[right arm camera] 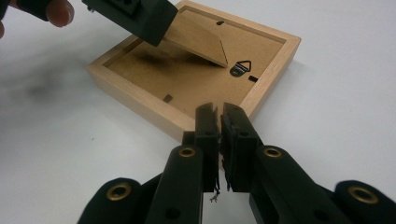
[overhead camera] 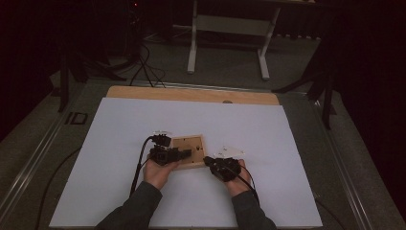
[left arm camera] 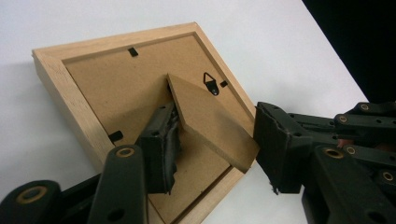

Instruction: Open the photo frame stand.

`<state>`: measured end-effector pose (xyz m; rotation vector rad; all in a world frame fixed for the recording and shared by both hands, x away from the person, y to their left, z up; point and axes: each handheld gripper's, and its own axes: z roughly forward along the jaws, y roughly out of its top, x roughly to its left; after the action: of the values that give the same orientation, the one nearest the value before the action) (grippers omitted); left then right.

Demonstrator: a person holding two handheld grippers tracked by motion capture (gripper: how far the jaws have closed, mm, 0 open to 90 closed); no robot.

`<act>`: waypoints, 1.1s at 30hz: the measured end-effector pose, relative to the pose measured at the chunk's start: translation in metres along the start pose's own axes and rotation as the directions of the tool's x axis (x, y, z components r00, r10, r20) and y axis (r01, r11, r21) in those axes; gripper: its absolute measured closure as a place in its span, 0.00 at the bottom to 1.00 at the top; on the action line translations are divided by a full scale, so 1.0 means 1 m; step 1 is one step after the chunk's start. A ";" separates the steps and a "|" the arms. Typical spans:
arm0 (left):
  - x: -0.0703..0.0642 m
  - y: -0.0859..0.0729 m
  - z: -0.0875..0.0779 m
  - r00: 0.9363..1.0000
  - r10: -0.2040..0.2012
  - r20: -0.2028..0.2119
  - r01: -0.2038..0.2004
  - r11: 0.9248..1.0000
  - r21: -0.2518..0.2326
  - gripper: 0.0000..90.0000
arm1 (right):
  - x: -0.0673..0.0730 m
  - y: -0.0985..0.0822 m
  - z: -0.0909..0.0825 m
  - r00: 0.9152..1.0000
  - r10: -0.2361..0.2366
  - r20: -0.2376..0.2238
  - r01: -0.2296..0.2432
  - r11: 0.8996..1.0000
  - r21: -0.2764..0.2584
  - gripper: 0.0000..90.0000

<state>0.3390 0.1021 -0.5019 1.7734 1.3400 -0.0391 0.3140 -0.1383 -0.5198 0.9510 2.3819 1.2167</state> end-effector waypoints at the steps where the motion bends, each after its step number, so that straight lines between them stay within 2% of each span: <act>1: 0.000 0.000 0.000 1.000 0.000 0.000 0.000 1.000 0.000 0.57 | 0.000 0.000 0.000 1.000 0.000 0.000 0.000 1.000 0.000 0.95; 4: 0.001 0.001 0.000 1.000 -0.016 0.012 0.016 1.000 -0.003 0.57 | 0.000 0.000 0.000 1.000 0.000 -0.001 0.000 1.000 0.000 0.94; 7: 0.001 0.001 0.000 1.000 -0.020 0.006 0.020 1.000 -0.014 0.53 | 0.000 0.000 0.000 1.000 -0.001 -0.001 0.001 1.000 0.000 0.94; 10: 0.004 0.002 -0.002 0.999 -0.032 0.005 0.032 0.999 -0.020 0.52 | 0.000 0.000 0.000 1.000 -0.004 -0.002 0.004 1.000 0.000 0.94; 13: 0.005 0.003 -0.002 0.999 -0.038 0.002 0.038 0.999 -0.016 0.55 | 0.000 0.000 0.000 1.000 -0.005 -0.001 0.005 1.000 0.001 0.93; 17: 0.005 0.002 -0.001 0.999 -0.037 -0.014 0.037 0.999 -0.006 0.65 | 0.000 0.000 0.000 1.000 -0.007 0.000 0.007 1.000 0.000 0.93; 24: 0.006 0.002 -0.001 0.999 -0.037 -0.029 0.037 0.999 0.010 0.69 | 0.001 0.000 0.000 1.000 -0.007 -0.001 0.007 1.000 0.000 0.93; 28: 0.007 0.003 -0.003 0.999 -0.026 -0.048 0.027 1.000 0.010 0.74 | 0.001 0.000 0.000 1.000 -0.007 -0.001 0.007 1.000 0.000 0.93; 33: 0.009 0.004 -0.005 0.999 -0.033 -0.041 0.034 0.999 0.006 0.78 | 0.000 0.000 0.000 1.000 -0.008 -0.002 0.008 1.000 -0.001 0.93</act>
<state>0.3435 0.1122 -0.5010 1.7660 1.4003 -0.0262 0.3138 -0.1378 -0.5199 0.9401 2.3836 1.2163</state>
